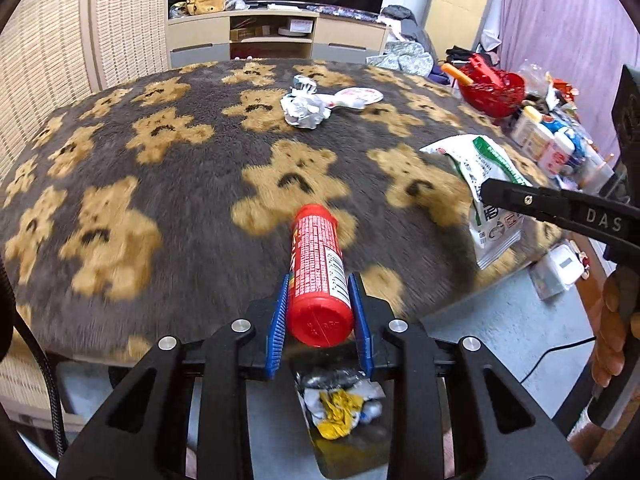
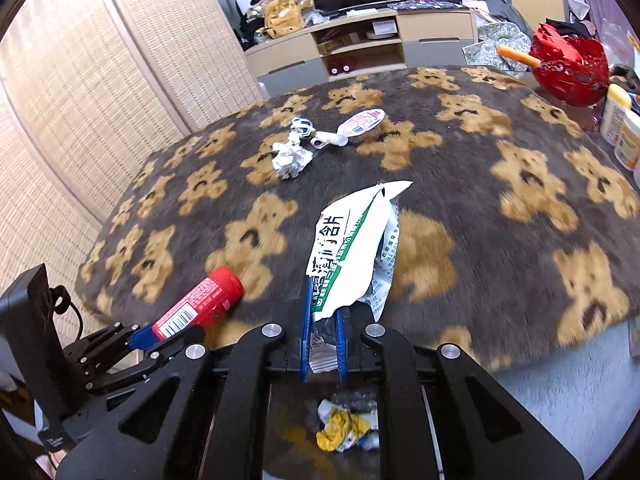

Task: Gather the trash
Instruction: 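Lower both held items into the dark bin and open both grippers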

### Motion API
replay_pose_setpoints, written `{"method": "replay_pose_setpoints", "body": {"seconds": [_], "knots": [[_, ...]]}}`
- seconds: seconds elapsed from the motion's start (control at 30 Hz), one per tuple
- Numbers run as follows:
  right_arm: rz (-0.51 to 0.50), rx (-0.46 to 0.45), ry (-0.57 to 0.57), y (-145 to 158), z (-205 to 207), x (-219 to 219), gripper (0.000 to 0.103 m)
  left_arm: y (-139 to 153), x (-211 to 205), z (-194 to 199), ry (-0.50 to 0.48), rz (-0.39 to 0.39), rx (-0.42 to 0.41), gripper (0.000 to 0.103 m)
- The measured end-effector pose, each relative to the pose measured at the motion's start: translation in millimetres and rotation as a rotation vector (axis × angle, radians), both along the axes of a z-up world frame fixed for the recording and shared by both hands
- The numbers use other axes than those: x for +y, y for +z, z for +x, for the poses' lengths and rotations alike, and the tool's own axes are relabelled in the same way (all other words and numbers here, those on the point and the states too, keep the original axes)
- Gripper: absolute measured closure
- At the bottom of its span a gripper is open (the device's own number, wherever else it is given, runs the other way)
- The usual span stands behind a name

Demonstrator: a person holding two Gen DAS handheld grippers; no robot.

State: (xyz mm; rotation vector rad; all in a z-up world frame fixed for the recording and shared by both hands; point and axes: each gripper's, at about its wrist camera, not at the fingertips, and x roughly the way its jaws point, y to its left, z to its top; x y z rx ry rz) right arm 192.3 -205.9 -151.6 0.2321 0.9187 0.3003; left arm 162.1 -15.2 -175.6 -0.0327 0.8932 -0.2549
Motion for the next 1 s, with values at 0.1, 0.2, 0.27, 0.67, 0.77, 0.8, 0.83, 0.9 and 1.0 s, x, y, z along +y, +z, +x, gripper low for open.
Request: {"method": "replay_pose_setpoints", "body": {"seconds": [0.1, 0.2, 0.27, 0.67, 0.77, 0.8, 0.83, 0.9, 1.0], "knots": [[0.0, -0.007, 0.01, 1, -22, -3, 0.091, 5, -1, -23, -0.006, -0.014, -0.015, 0.076], [0.007, -0.008, 0.021, -2, -43, -5, 0.091, 6, -6, -45, -0.018, -0.017, -0.023, 0.076], [0.009, -0.007, 0.03, -4, -58, -5, 0.091, 6, -8, -55, -0.025, -0.021, -0.023, 0.076], [0.01, 0.082, 0.039, -44, -115, -7, 0.092, -32, -11, -103, -0.052, -0.008, 0.05, 0.076], [0.005, 0.119, 0.04, -60, -120, -7, 0.092, -49, -11, -106, -0.051, -0.013, 0.086, 0.076], [0.002, 0.13, 0.038, -65, -120, -7, 0.091, -54, -12, -107, -0.051, -0.012, 0.096, 0.076], [0.001, 0.142, 0.036, -71, -121, -6, 0.091, -60, -13, -107, -0.054, -0.014, 0.109, 0.076], [-0.001, 0.163, 0.034, -81, -121, -6, 0.091, -70, -16, -107, -0.06, -0.017, 0.131, 0.076], [-0.009, 0.191, 0.035, -96, -120, -4, 0.091, -82, -20, -105, -0.068, -0.018, 0.158, 0.076]]}}
